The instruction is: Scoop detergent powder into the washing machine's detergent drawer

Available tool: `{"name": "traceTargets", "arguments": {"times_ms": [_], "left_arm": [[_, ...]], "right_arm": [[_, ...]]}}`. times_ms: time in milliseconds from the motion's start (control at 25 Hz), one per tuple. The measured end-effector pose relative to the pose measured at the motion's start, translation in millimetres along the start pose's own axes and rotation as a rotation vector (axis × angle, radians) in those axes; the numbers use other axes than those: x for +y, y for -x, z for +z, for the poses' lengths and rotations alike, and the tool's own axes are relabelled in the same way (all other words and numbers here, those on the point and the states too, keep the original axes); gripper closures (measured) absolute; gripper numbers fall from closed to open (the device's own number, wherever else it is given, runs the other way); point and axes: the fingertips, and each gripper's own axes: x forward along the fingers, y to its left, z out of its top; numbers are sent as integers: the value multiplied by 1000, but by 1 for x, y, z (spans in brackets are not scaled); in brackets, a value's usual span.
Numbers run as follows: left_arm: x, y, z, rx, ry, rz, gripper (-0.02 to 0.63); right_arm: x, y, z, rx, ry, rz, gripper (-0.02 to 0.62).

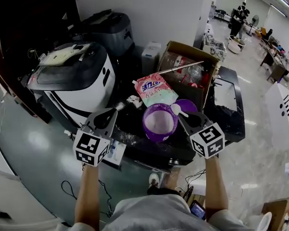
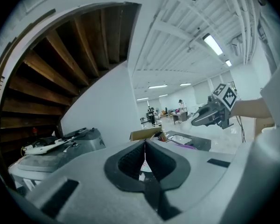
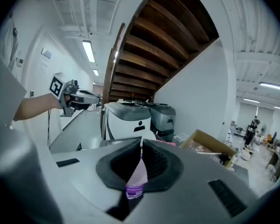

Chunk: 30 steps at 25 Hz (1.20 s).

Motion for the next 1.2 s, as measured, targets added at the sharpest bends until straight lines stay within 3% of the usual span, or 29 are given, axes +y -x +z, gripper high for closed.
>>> {"name": "traceTargets", "arguments": {"times_ms": [200,480,840,1200], "left_arm": [[14,-47,-5,21,10,9,595],[36,-69,-30,62,32,0,595],[66,-68,-60,78,80,-22,595],[70,-67,-80,93,110,-59,595]], "right_arm": [[-15,-51,-13,103,54,127,589],[7,-94,-40,248,72,277,589],[29,-129,-80,434,146,288,589],[40,-147,-92,566,263,306,589]]}}
